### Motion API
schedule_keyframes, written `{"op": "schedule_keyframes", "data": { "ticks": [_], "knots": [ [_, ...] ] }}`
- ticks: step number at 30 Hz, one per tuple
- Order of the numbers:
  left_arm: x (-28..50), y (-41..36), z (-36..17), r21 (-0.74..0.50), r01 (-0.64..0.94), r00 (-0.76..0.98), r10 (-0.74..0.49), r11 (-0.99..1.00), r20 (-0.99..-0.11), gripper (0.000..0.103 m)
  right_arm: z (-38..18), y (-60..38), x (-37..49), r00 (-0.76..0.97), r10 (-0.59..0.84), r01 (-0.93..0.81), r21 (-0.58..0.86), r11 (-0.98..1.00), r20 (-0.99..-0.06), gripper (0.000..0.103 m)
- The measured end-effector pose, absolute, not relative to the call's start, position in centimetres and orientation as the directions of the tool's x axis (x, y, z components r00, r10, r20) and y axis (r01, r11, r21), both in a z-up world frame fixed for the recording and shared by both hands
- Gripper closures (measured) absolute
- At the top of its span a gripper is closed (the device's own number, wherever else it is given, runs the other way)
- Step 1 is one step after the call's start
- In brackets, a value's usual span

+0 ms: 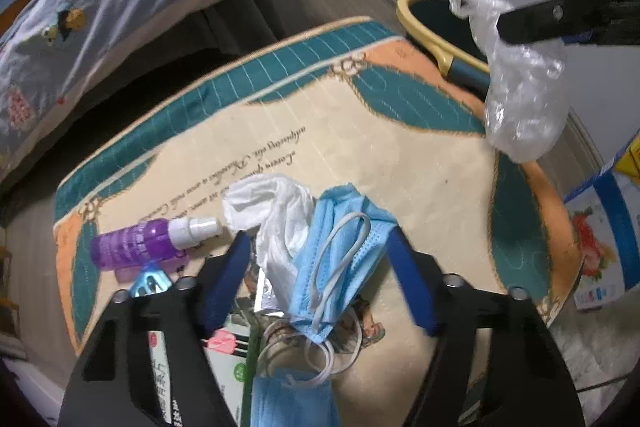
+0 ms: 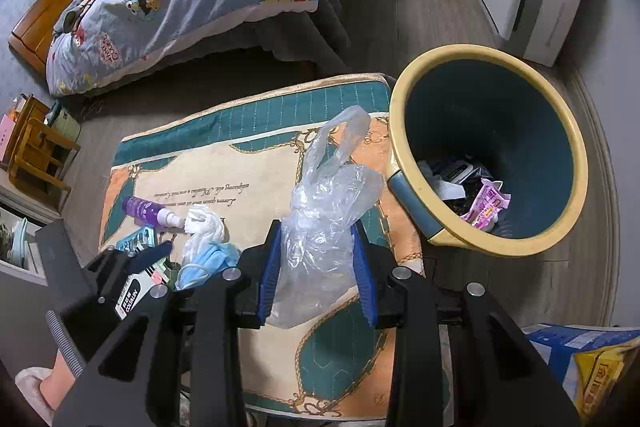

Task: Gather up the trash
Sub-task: 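Grasp the clear plastic bag with the right tool while the left grasps the blue mask, then carry bag and mask over the bin and open both tools to drop them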

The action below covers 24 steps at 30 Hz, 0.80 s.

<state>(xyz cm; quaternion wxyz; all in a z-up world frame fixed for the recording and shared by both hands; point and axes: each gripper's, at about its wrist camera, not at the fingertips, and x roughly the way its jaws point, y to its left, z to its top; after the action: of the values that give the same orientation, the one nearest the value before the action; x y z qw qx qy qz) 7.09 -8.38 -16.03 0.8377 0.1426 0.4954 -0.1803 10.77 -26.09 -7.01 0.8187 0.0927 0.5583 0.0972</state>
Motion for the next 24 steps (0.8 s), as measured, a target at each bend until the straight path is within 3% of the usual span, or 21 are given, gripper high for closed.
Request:
{"op": "schedule_keyframes", "data": {
  "ticks": [1,2,4,17,24],
  "knots": [
    [7.2,-8.4,-16.3,0.06,0.449,0.434,-0.159,0.892,-0.887,0.05,-7.1,-26.1,10.8,0.356,0.266,-0.059,0.263,0.963,-0.896,0.07],
    [7.3,-8.4,-16.6,0.058,0.455,0.421,-0.157,0.889,-0.893,0.07,-7.1,-26.1,10.9,0.355,0.267,-0.063,0.262,0.963,-0.896,0.07],
    [7.4,-8.4,-16.9,0.04,0.47,0.395,-0.169,0.882,-0.903,0.089,-7.3,-26.3,11.1,0.354,0.255,-0.061,0.25,0.966,-0.9,0.07],
    [7.3,-8.1,-8.5,-0.092,0.457,0.541,-0.358,0.885,-0.761,0.091,-5.7,-28.4,11.6,0.411,0.278,-0.012,0.3,0.954,-0.868,0.07],
    [7.2,-10.1,-5.4,-0.074,0.494,0.569,-0.387,0.866,-0.726,0.091,-4.7,-30.9,12.1,0.458,0.263,0.032,0.312,0.95,-0.849,0.07]
  ]
}}
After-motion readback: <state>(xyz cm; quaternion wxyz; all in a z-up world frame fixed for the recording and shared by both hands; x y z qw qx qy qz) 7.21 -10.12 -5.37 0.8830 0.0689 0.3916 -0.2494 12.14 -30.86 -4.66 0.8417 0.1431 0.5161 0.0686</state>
